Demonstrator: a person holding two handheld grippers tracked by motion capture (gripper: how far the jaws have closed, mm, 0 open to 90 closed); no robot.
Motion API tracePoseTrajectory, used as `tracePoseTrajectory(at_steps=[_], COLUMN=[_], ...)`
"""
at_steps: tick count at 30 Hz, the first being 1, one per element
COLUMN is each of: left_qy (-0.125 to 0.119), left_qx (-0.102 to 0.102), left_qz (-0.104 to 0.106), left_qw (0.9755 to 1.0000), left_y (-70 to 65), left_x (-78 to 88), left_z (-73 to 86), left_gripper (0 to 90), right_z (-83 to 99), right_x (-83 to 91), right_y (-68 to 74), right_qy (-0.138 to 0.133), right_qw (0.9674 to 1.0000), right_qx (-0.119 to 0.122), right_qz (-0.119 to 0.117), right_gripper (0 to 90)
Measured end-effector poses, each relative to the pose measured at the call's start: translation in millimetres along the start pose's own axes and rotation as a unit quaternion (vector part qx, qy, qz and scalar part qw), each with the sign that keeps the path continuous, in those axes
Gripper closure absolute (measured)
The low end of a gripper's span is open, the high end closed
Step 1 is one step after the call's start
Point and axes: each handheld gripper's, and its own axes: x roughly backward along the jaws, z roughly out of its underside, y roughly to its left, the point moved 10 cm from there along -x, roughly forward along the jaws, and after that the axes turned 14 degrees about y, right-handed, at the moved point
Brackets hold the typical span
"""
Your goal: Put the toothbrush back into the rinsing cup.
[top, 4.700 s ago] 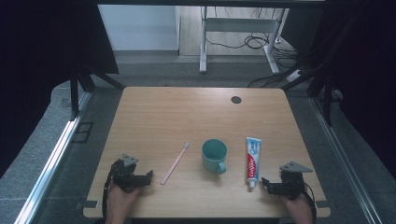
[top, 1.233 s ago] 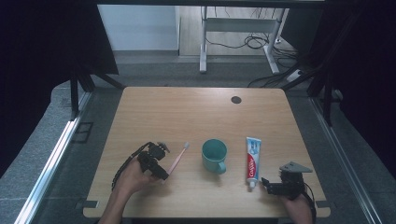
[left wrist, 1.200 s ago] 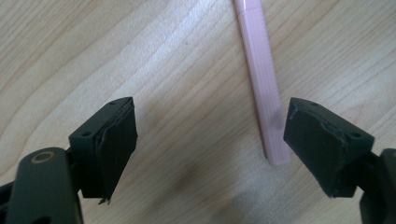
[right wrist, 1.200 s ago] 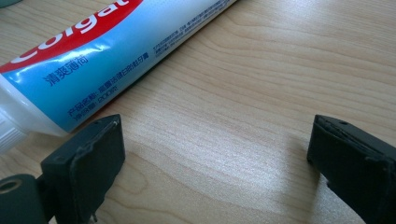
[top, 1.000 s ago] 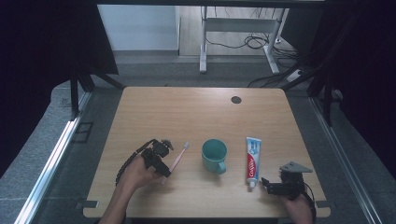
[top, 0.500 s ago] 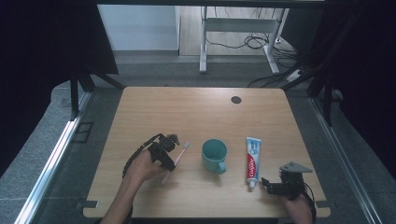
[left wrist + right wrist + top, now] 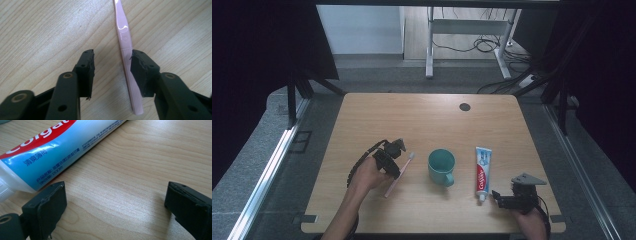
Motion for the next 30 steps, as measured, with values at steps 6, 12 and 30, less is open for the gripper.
tracePoseTrajectory(at_steps=[6, 12, 30], left_qy=[-0.004, 0.004, 0.030], left_qx=[0.002, -0.003, 0.007], left_qz=[0.015, 0.011, -0.012], left_qw=[0.9999, 0.9999, 0.9994], left_y=[-4.8, -10.0, -11.8], left_x=[1.0, -1.1, -12.5], left_z=[-4.2, -6.9, -9.6], left_gripper=[58.0, 58.8, 67.4], right_z=[0.0, 0.0, 0.0], right_x=[0.0, 0.0, 0.0], right_y=[0.0, 0.0, 0.0], right_qy=[0.000, 0.000, 0.000], right_qw=[1.0000, 1.0000, 1.0000], right_qx=[0.000, 0.000, 0.000], right_qz=[0.000, 0.000, 0.000], right_gripper=[3.9, 3.9, 3.9])
